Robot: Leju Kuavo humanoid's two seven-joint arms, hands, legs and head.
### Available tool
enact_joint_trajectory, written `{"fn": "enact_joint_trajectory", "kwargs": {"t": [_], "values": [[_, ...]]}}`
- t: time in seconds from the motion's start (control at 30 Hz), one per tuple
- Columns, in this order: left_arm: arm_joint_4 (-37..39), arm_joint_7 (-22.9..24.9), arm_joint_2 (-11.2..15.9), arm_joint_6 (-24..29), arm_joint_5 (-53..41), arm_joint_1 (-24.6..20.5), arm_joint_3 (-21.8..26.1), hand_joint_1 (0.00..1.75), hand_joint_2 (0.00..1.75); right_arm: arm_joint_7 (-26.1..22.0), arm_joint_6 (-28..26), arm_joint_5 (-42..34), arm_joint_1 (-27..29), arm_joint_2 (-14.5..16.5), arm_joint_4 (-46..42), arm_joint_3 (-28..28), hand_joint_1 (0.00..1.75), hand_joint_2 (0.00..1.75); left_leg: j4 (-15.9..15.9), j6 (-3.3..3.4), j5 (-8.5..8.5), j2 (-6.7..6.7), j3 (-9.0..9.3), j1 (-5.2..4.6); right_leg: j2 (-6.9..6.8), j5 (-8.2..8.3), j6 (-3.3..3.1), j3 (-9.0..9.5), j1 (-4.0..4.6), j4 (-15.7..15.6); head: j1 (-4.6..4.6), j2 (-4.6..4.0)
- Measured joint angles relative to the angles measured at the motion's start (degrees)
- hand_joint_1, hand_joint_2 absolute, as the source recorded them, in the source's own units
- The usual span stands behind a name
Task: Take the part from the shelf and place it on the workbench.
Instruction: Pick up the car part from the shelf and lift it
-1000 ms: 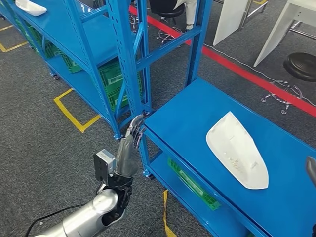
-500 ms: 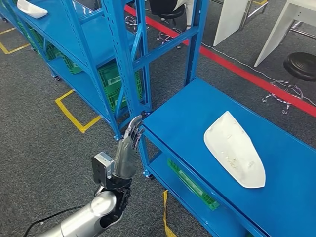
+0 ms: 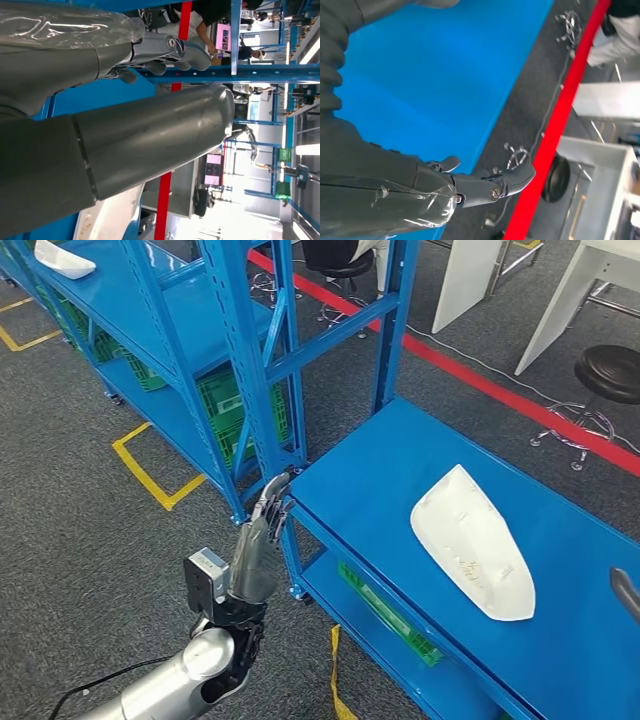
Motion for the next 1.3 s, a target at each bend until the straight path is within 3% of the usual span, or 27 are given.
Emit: {"fn": "enact_joint_trajectory", "kwargs": {"t": [0.7, 1.3], "values": [[0.0, 0.04, -0.23, 0.36, 0.8, -0.56, -0.02, 0.0, 0.0, 3.16, 7.21, -0.31, -7.84, 0.05, 10.07, 9.45, 0.0, 1.75, -0.09, -0.07, 0.06, -0.09, 0.11, 0.0, -0.06, 0.0, -0.01, 0.07, 0.0, 0.0, -0.01, 0.0], [0.06, -1.19, -0.2, 0.02, 2.67, -1.65, -0.04, 0.0, 0.0, 5.85, 24.78, -8.46, -17.92, 0.03, 23.58, 19.4, 0.0, 1.75, -0.09, -0.08, 0.06, -0.05, 0.13, 0.01, -0.03, 0.0, -0.01, 0.04, -0.01, 0.0, -0.01, 0.0]]}}
